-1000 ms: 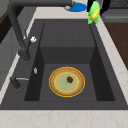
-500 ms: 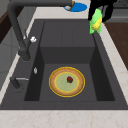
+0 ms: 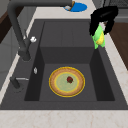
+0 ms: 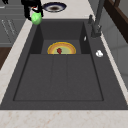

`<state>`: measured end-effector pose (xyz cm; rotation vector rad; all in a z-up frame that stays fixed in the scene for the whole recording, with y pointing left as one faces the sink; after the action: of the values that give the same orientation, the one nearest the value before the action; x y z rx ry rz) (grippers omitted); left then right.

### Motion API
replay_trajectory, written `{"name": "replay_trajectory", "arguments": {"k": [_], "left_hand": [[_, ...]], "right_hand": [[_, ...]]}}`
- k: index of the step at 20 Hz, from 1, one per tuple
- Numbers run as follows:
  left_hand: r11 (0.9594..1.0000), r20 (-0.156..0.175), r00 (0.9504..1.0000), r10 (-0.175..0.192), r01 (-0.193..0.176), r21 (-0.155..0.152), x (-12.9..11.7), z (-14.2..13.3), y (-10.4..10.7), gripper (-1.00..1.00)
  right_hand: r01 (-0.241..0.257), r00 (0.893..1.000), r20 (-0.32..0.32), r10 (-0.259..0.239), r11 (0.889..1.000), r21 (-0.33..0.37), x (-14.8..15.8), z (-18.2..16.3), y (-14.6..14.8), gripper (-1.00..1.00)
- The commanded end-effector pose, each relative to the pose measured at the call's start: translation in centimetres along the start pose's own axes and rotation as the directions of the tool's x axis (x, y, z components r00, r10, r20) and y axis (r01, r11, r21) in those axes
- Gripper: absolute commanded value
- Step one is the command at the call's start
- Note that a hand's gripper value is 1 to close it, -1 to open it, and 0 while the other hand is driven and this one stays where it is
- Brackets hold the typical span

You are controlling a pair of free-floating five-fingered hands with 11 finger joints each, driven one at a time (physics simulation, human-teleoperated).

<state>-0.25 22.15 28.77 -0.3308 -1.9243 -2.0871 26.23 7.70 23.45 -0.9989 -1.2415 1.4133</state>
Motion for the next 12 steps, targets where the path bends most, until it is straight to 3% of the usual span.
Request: {"name": "replay_trajectory", "arguments": {"k": [1,6,7,8,12], "left_hand": [[1.0000,0.000,1.0000,0.000,0.000,0.000,0.0,0.0,0.0,0.00],[1.0000,0.000,1.0000,0.000,0.000,0.000,0.0,0.0,0.0,0.00],[1.0000,0.000,1.0000,0.000,0.000,0.000,0.0,0.0,0.0,0.00],[1.0000,0.000,1.0000,0.000,0.000,0.000,0.0,0.0,0.0,0.00],[1.0000,0.000,1.0000,0.000,0.000,0.000,0.0,0.0,0.0,0.00]], "right_hand": [[0.021,0.993,0.113,-0.021,1.000,-0.004,0.3,-0.8,2.5,1.00],[-0.001,0.979,0.206,0.004,1.000,-0.012,-0.1,-2.9,4.0,1.00],[0.009,0.987,0.161,-0.011,1.000,0.014,0.1,-2.0,3.5,1.00],[0.009,0.988,0.152,-0.011,1.000,0.016,0.3,-1.7,3.9,1.00],[0.009,0.984,0.177,-0.021,0.998,0.069,0.2,-5.9,6.5,1.00]]}}
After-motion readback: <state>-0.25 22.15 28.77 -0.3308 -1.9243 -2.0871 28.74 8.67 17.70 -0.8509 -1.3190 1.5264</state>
